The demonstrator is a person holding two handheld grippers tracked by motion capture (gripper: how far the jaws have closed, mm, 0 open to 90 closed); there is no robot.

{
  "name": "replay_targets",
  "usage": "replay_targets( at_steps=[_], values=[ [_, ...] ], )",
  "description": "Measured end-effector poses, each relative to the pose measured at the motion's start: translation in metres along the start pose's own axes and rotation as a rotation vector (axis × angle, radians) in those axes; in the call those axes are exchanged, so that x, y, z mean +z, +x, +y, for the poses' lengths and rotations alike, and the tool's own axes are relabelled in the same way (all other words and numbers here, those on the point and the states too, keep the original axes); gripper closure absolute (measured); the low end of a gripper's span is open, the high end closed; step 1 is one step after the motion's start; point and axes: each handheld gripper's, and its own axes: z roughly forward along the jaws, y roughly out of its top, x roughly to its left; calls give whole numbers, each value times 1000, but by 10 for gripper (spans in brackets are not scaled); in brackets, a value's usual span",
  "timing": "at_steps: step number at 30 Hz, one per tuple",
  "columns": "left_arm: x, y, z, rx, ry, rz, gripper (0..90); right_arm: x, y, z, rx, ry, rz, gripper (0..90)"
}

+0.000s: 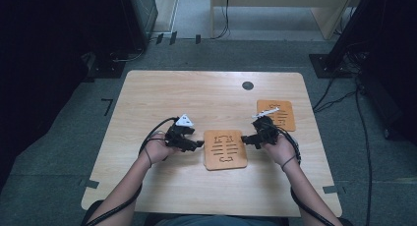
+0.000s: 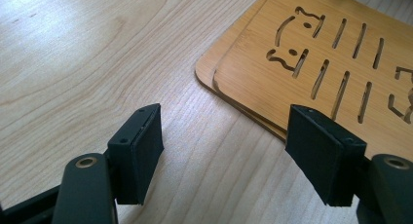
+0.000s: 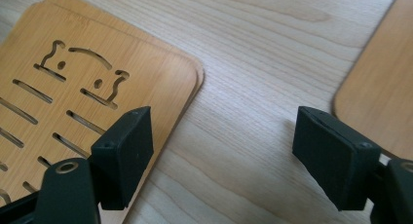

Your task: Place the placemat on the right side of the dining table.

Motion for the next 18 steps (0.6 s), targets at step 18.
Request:
replay_targets(
  at_steps=[18],
  values=[
    [7,1,-3,14,1,8,264,14,10,-9,-74,-124,4,158]
  ],
)
